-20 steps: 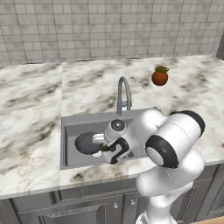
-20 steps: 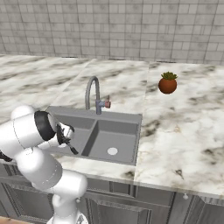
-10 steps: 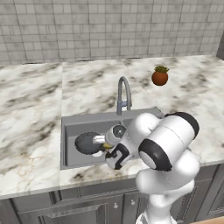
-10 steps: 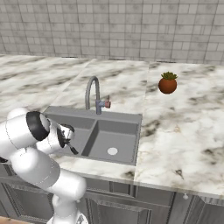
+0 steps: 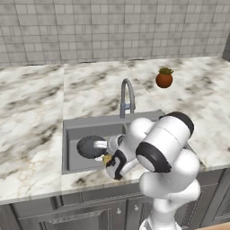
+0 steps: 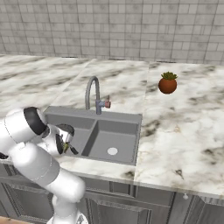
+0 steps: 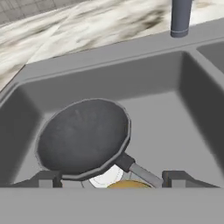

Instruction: Pick the pan and sponge and place them into the sink. Then turn on the water.

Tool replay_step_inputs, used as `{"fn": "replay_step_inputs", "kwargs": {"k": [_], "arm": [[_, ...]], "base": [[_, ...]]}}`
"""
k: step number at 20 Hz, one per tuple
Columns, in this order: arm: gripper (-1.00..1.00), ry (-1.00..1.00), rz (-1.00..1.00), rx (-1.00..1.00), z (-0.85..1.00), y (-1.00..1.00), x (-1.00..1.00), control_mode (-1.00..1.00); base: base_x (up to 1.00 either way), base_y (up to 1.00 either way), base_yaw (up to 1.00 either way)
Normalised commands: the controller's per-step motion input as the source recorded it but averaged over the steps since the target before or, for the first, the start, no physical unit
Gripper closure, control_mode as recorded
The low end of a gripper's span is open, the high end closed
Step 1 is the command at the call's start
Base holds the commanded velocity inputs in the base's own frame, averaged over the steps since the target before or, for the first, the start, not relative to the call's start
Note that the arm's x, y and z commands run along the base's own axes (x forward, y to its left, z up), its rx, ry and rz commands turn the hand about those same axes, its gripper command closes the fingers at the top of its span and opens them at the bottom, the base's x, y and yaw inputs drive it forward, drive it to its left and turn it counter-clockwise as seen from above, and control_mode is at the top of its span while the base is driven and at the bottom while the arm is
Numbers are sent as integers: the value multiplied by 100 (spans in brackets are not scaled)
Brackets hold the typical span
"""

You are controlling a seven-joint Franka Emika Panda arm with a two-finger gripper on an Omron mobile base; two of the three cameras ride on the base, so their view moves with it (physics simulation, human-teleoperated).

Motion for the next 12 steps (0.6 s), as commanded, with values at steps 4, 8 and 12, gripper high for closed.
{"fn": "replay_step_inputs", "kwargs": {"k": [4, 8, 12], "arm": [[-100, -6, 0, 15, 0, 0, 0, -100], [-100, -8, 0, 16, 36, 0, 0, -100], [-100, -8, -2, 8, 42, 0, 0, -100]], "base": [[0, 0, 0], [0, 0, 0], [0, 0, 0]]}}
